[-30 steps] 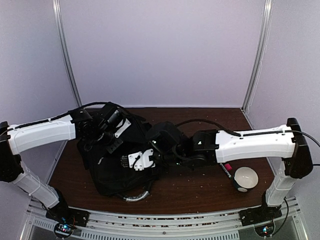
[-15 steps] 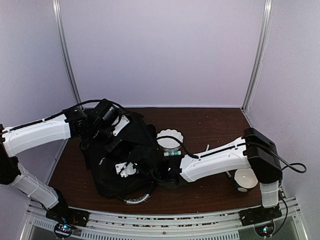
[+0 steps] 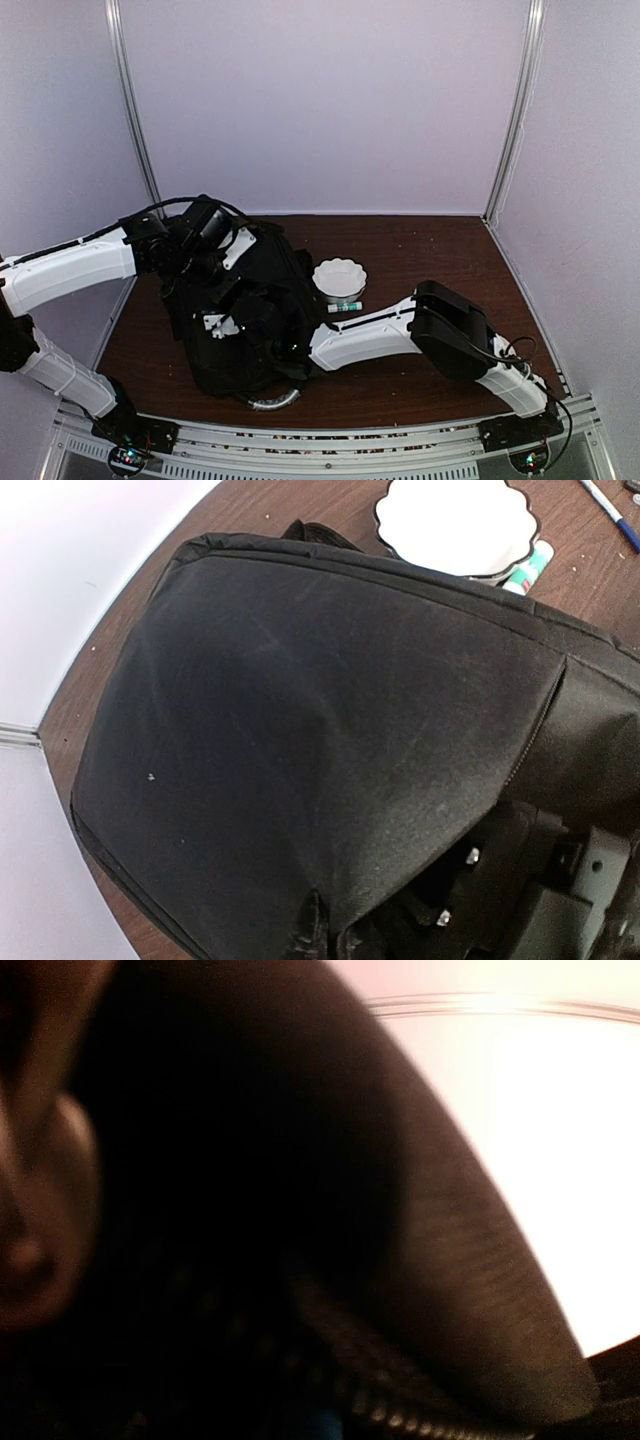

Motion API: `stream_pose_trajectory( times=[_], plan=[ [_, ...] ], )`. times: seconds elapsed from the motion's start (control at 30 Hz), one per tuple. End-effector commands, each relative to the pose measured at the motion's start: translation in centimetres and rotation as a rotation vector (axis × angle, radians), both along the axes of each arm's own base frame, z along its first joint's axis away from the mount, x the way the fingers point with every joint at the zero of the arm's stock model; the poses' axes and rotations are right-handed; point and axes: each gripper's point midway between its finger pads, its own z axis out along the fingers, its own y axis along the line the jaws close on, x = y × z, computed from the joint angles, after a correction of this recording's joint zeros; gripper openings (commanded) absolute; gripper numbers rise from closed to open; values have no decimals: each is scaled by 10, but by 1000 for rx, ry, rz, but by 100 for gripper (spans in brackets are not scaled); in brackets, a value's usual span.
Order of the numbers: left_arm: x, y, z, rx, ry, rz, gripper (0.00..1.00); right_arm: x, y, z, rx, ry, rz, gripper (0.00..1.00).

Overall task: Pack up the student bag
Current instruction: Place the pen in the second largest pocket of the bag, then pick up the pen from the center of the board.

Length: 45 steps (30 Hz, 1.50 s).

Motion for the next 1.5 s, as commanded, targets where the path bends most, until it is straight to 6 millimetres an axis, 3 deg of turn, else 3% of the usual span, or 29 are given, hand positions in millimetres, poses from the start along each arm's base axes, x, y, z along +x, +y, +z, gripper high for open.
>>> stream_pose_trajectory(
  times=[0.0, 0.2, 0.37, 0.57, 0.77, 0.87, 1.0, 1.1, 1.27, 1.47],
  plan=[
    [7, -26, 52, -203, -118, -30, 0, 22, -22, -15, -79, -7, -80, 41],
    [13, -23, 46, -178, -131, -7, 0, -16, -32, -17, -107, 100, 33, 50],
    [18, -20, 40, -172, -124, 15, 0, -49, -42, 0, -73, 165, 88, 52],
    [23, -12, 31, -173, -113, 44, 0, -70, -57, 25, 16, 303, 122, 52],
    [23, -11, 21, -177, -101, 50, 0, -114, -92, 30, 42, 570, 233, 52],
    [23, -14, 14, -185, -84, 45, 0, -131, -113, 33, 118, 783, 245, 50],
    [21, -17, 3, -193, -64, 41, 0, -135, -143, 34, 188, 1092, 238, 46],
    [19, -20, -5, -199, -46, 33, 0, -122, -168, 32, 247, 1227, 195, 44],
    [17, -25, -17, -210, -17, 12, 0, -86, -224, 13, 288, 1307, 49, 42],
    [15, -34, -34, -206, 32, -17, 0, -47, -302, -24, 191, 1337, -156, 36]
  ],
)
